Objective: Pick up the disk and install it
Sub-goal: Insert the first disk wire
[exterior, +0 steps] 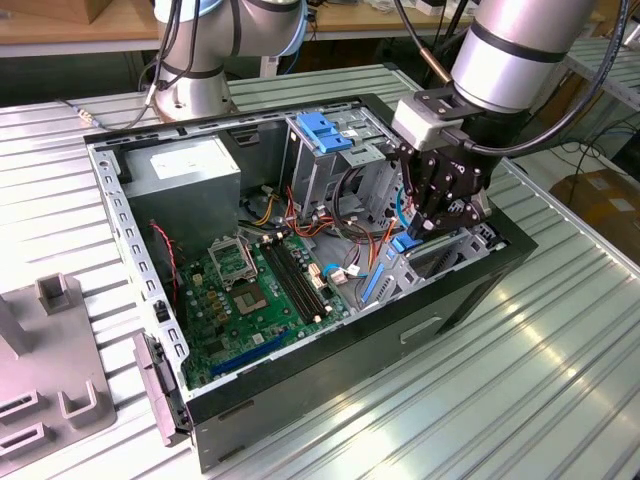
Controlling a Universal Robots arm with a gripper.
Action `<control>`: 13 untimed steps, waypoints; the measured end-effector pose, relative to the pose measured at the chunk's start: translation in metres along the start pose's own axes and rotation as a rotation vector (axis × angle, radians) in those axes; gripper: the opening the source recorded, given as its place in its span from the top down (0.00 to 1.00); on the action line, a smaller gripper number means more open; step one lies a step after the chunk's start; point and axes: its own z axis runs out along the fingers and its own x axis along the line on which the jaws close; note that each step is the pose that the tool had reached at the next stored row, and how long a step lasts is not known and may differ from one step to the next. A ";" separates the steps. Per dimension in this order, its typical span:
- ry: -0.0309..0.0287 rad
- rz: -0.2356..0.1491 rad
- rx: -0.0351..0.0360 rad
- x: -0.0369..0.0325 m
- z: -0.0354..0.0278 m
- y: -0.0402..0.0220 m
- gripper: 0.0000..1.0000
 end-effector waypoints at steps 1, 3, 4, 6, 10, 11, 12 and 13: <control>0.0001 0.000 0.0000 -0.0001 0.0000 -0.0025 0.89; 0.0000 0.000 0.0001 -0.0003 0.0001 -0.0058 0.89; 0.0000 -0.005 0.0002 -0.0003 0.0001 -0.0066 0.89; -0.0002 -0.031 0.0015 -0.0003 0.0001 -0.0067 0.89; -0.0007 -0.104 0.0049 -0.0003 0.0001 -0.0067 0.89; -0.0008 -0.112 0.0053 -0.0003 0.0000 -0.0068 0.89; -0.0007 -0.120 0.0057 -0.0002 -0.0005 -0.0070 0.89; -0.0004 -0.123 0.0052 -0.0002 -0.0022 -0.0075 0.89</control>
